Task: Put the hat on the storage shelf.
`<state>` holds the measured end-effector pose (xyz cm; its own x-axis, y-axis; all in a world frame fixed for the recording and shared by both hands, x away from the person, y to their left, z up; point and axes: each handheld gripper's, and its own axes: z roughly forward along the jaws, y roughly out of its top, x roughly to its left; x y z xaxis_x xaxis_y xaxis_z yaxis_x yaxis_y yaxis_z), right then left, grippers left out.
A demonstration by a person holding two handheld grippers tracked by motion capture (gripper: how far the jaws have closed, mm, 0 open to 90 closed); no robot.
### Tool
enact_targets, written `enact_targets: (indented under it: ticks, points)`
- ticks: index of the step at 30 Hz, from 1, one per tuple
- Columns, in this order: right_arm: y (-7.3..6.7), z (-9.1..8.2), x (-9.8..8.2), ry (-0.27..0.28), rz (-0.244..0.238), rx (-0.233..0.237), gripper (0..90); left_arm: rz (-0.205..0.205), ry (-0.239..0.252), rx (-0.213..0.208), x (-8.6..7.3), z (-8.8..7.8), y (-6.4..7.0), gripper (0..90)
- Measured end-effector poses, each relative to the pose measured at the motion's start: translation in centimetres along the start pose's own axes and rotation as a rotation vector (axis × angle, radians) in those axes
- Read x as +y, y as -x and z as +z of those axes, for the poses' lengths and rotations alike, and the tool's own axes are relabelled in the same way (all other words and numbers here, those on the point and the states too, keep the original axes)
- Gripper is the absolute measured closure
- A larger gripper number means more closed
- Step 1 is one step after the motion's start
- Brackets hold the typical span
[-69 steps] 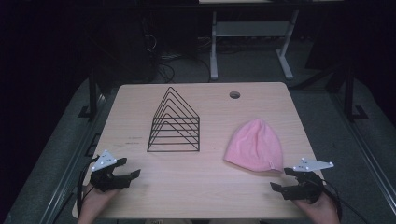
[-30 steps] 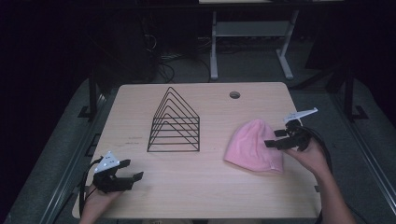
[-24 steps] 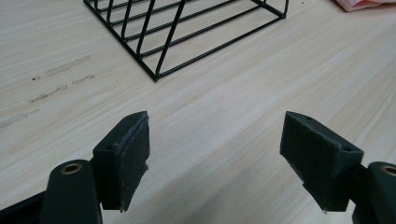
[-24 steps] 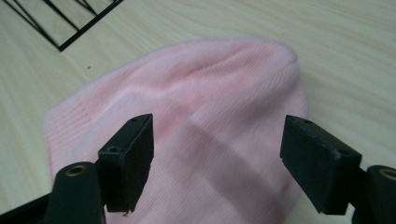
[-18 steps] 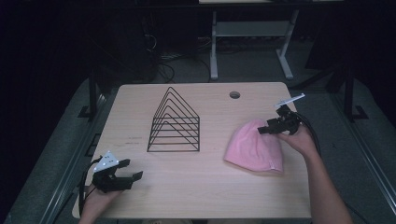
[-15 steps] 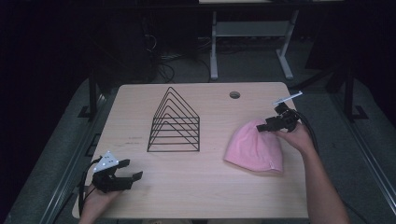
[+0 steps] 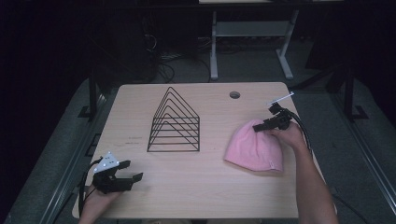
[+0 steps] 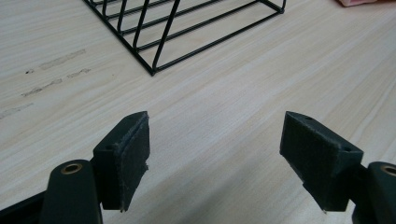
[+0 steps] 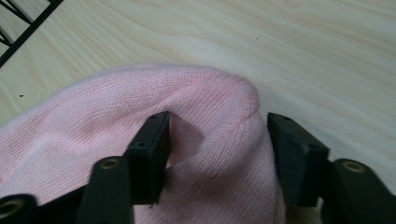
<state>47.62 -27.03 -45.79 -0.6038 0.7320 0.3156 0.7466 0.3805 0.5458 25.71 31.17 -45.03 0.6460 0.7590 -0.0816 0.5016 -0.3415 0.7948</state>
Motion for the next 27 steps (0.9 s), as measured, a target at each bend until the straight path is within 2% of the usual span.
enact_targets:
  ticks: [4,6,9,14,21,27]
  points:
    - [0.2,0.1,-0.3,0.007,0.007,0.029,57.9,-0.002,-0.002,-0.006,0.0,0.1,0.0,23.8]
    - [0.0,-0.2,-0.4,0.022,-0.001,0.028,68.0,0.001,-0.003,-0.008,0.0,0.1,0.1,23.8]
    - [-0.7,-0.9,-0.4,0.040,-0.036,0.036,72.7,0.010,-0.006,-0.012,0.1,0.2,0.2,23.8]
    - [-3.2,-2.5,-0.3,0.084,-0.105,0.059,75.2,0.010,-0.003,-0.019,0.1,0.1,0.3,24.1]
    - [-7.8,-5.5,-0.7,0.170,-0.221,0.071,76.9,0.017,0.015,-0.035,0.4,-0.3,0.7,25.6]
    - [-11.3,-8.0,-1.1,0.231,-0.303,0.076,77.2,0.052,0.018,-0.066,0.9,-0.1,1.6,25.6]
